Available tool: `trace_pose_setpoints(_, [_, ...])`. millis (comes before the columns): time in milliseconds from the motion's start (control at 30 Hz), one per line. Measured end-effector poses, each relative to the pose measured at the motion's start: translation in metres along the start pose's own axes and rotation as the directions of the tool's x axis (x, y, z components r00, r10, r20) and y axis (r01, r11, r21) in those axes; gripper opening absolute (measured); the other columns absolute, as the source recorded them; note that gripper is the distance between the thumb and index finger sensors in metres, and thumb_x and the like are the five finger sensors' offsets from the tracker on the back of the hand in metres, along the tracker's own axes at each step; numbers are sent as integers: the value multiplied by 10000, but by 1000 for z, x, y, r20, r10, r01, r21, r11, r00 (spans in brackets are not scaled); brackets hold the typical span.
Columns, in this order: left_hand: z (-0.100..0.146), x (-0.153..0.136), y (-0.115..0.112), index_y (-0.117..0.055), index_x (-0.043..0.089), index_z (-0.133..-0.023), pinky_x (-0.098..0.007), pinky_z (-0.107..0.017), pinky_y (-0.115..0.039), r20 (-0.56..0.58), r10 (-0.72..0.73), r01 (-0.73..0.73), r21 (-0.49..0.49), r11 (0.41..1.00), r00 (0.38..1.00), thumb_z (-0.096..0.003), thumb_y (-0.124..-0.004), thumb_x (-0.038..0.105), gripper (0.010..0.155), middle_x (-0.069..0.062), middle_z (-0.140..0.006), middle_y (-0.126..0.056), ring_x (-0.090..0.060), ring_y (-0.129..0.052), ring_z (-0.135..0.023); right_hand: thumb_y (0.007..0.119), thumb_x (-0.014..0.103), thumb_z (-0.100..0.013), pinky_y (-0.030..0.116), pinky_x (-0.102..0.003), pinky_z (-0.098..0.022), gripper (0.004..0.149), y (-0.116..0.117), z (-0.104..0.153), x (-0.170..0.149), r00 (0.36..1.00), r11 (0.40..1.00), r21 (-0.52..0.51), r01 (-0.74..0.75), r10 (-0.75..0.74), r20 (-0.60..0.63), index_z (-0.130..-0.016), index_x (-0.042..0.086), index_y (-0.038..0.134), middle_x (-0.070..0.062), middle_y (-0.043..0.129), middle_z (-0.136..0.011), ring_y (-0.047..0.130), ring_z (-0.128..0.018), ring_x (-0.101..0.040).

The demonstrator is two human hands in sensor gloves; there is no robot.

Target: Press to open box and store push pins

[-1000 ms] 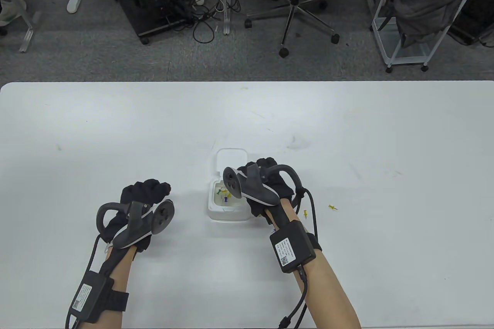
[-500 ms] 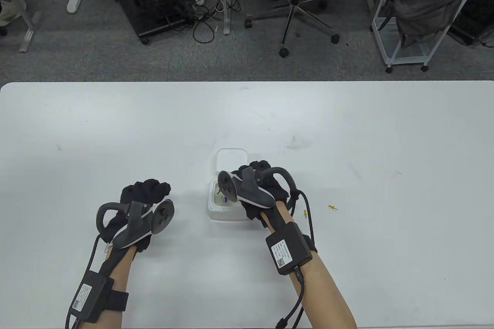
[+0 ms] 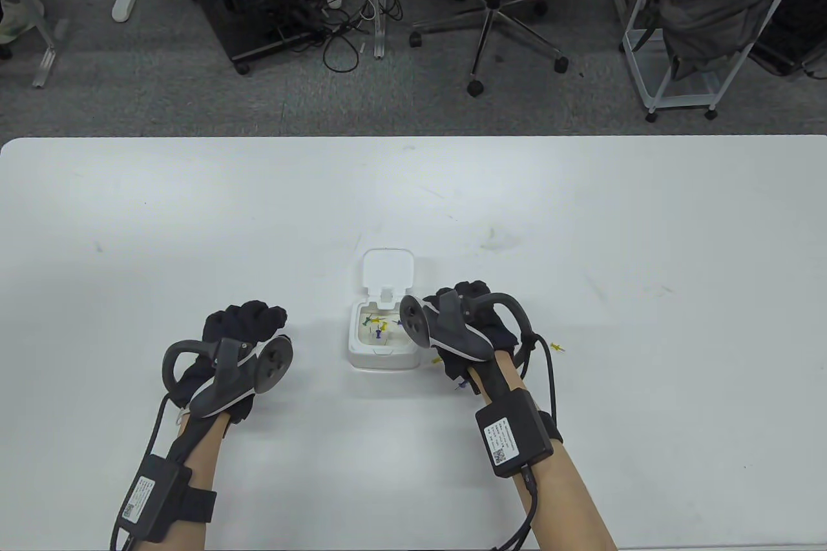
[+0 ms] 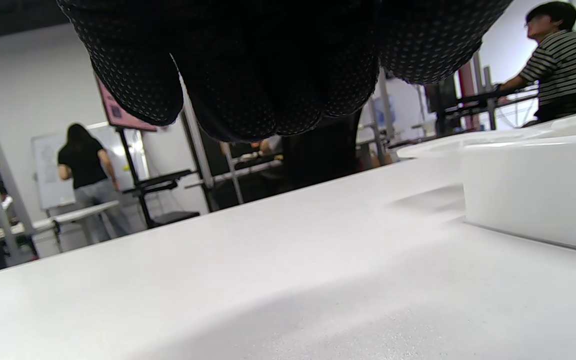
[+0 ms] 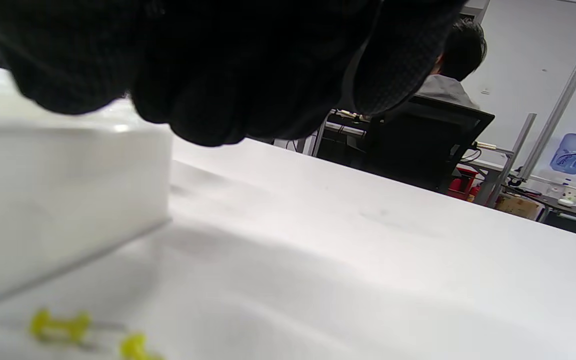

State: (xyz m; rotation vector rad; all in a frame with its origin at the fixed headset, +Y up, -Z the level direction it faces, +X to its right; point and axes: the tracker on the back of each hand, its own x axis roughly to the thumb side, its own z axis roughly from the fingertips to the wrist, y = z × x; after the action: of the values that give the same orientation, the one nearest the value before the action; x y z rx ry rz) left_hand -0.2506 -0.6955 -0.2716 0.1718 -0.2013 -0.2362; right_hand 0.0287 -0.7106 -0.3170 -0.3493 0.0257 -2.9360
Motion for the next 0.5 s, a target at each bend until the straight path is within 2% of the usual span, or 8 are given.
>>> trace_pose_setpoints(167, [0, 0, 0, -735, 342, -977, -488, -734, -780, -2, 0, 0, -4, 1000, 1000, -510, -684, 517, 502, 59, -1009, -833, -194, -939, -830, 798, 522, -312, 717, -551, -712, 480, 22, 8, -8, 1000, 999, 46, -7, 8, -15, -763, 359, 781, 135, 942, -752, 949, -733, -197])
trace_pose_setpoints(500, [0, 0, 0, -736, 343, -977, -487, -735, -781, -4, -1, 1, -15, 1000, 1000, -510, -683, 518, 501, 60, -1009, -834, -192, -937, -832, 809, 530, -298, 719, -549, -713, 491, 47, 14, -15, 999, 993, 116, -29, 33, -30, -757, 358, 787, 133, 946, -742, 957, -720, -193])
